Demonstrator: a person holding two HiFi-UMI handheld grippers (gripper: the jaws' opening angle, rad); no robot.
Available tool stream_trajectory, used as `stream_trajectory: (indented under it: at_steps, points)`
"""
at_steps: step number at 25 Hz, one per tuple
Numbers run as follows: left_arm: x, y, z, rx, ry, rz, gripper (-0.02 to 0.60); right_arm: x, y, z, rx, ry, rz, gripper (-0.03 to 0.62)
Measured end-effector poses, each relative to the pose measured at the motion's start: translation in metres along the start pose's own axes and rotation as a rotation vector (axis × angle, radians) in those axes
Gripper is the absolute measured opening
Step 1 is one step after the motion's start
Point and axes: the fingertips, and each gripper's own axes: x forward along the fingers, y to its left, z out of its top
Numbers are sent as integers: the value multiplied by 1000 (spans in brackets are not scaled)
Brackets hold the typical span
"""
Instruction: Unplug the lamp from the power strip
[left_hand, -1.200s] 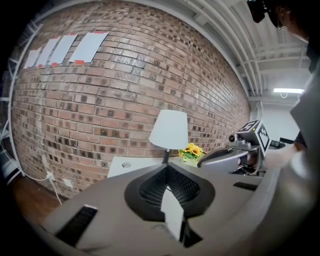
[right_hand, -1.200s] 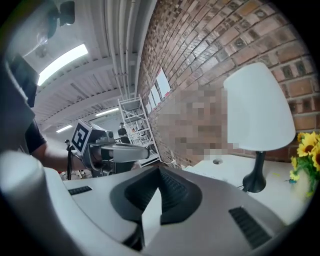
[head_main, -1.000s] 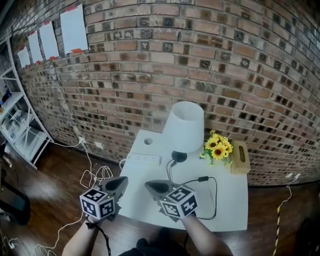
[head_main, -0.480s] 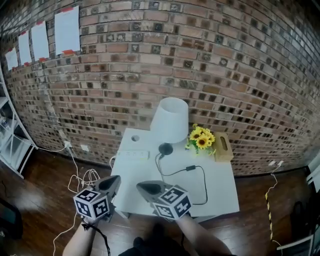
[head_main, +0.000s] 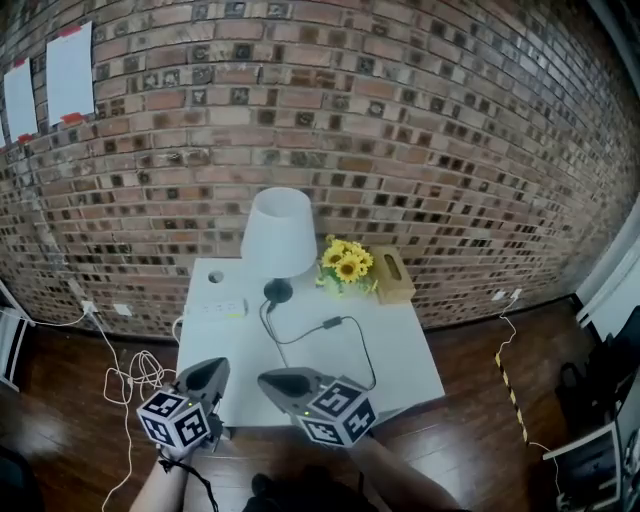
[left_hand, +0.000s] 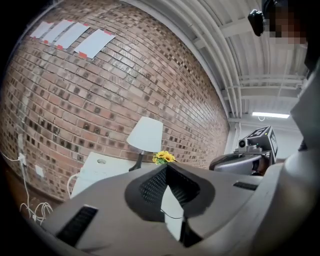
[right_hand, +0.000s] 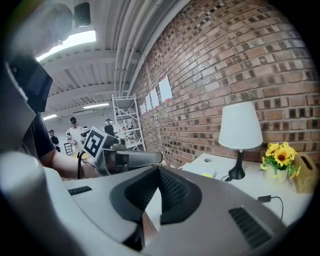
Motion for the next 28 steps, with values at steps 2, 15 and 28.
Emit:
stream_trajectory:
  at_steps: [2, 15, 28]
  points:
    - [8, -8, 0, 1, -2, -21, 8, -8, -6, 0, 3, -11, -19, 0]
    - [102, -154, -11, 129, 50, -231, 9, -142, -66, -13, 89, -170, -203, 0]
    - [149, -290, -42, 219, 90, -346, 9, -293, -103, -50, 190, -312, -363, -2]
